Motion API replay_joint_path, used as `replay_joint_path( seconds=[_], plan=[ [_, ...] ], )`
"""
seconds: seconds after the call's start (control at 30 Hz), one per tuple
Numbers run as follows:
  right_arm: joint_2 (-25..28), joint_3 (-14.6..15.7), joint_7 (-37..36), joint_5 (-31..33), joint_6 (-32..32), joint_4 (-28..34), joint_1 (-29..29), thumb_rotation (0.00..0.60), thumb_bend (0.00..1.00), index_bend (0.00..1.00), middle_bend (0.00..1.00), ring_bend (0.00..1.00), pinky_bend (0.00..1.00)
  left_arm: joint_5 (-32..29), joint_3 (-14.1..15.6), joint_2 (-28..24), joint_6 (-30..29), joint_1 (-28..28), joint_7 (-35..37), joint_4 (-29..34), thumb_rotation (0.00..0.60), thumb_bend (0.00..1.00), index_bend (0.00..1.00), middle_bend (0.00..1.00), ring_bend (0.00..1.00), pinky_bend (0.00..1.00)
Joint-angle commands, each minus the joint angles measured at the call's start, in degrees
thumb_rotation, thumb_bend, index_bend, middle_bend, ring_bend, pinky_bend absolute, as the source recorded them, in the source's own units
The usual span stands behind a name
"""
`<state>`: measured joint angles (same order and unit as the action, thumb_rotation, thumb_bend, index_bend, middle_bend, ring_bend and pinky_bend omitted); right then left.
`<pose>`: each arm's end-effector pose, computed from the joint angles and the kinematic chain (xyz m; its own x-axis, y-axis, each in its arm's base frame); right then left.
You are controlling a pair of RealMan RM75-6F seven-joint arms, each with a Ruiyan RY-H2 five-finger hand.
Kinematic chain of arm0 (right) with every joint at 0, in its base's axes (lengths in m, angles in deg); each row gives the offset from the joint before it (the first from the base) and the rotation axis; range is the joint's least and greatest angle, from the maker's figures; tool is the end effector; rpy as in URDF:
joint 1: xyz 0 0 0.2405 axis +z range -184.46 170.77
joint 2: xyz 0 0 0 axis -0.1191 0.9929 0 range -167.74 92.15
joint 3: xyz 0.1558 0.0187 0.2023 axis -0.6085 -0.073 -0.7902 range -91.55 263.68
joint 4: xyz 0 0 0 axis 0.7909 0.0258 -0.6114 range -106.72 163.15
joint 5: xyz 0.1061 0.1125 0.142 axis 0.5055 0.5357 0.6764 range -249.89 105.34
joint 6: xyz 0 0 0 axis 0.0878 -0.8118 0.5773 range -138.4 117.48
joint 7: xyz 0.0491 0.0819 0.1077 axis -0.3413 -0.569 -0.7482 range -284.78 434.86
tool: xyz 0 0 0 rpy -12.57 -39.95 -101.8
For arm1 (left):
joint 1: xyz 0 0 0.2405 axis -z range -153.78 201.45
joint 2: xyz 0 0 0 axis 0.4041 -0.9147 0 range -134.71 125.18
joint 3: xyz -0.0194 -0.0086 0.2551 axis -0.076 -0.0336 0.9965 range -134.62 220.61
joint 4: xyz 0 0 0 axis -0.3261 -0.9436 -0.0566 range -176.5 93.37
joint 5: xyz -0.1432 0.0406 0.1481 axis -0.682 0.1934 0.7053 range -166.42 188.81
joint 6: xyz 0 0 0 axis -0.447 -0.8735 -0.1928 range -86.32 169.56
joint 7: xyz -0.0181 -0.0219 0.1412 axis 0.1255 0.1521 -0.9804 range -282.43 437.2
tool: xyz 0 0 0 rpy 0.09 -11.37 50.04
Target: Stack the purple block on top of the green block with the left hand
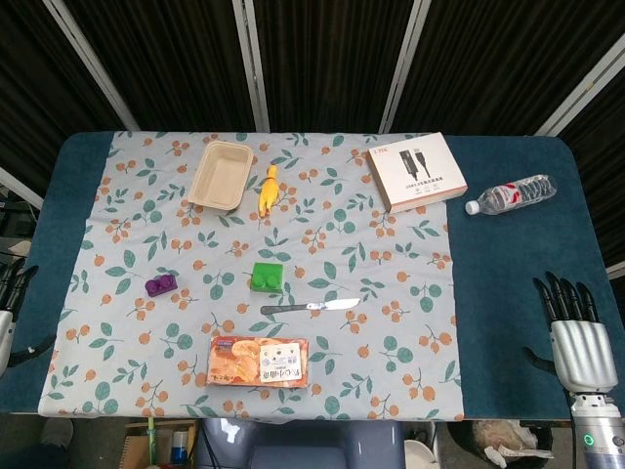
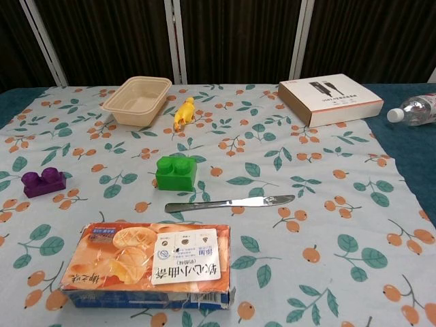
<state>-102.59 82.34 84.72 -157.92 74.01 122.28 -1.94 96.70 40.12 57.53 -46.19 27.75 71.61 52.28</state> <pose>-0.3038 -0.1837 0.1536 0.5074 0.0005 0.8617 -0.8617 -0.0088 0.5074 -0.3094 0.1756 0.1736 0.4902 -0.0379 0.8708 0.8716 0.0163 -0.4900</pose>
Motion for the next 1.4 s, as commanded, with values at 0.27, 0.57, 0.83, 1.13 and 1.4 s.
replay_joint_path(
  seconds=[0.27, 0.57, 0.83, 1.13, 1.4],
  plan=[
    [0.26, 0.06, 0.06, -0.19, 0.25, 0.42, -0.11, 0.600, 0.08, 0.06, 0.01, 0.00, 0.00, -0.11, 0.09, 0.00, 0.10, -0.11, -0.25, -0.06, 0.600, 0.18, 0.08, 0.00, 0.00, 0.00],
    [0.15, 0.07, 0.76, -0.57, -0.01, 0.82, 0.24, 0.600, 0.08, 0.06, 0.01, 0.00, 0.00, -0.90, 0.01, -0.34, 0.27, -0.45, 0.70, -0.66, 0.600, 0.18, 0.08, 0.01, 0.00, 0.00],
    [0.29, 0.22, 0.54, -0.97, 0.43, 1.06, 0.05, 0.600, 0.08, 0.06, 0.01, 0.00, 0.00, -0.36, 0.01, -0.10, -0.22, -0.53, 0.43, -0.68, 0.600, 0.18, 0.08, 0.03, 0.00, 0.00],
    [0.75, 0.47, -0.81, -1.30, 1.20, 1.19, -0.53, 0.600, 0.08, 0.06, 0.01, 0.00, 0.00, -3.79, -1.90, 2.75, -0.35, -0.16, -3.88, -0.40, 0.600, 0.18, 0.14, 0.13, 0.00, 0.00],
    [1.21, 0.86, -2.20, -2.13, 1.85, 1.05, -0.97, 0.600, 0.08, 0.06, 0.01, 0.00, 0.00, -10.08, -6.92, 6.76, 0.68, 2.91, -11.46, 2.90, 0.600, 0.18, 0.28, 0.20, 0.00, 0.00]
  ],
)
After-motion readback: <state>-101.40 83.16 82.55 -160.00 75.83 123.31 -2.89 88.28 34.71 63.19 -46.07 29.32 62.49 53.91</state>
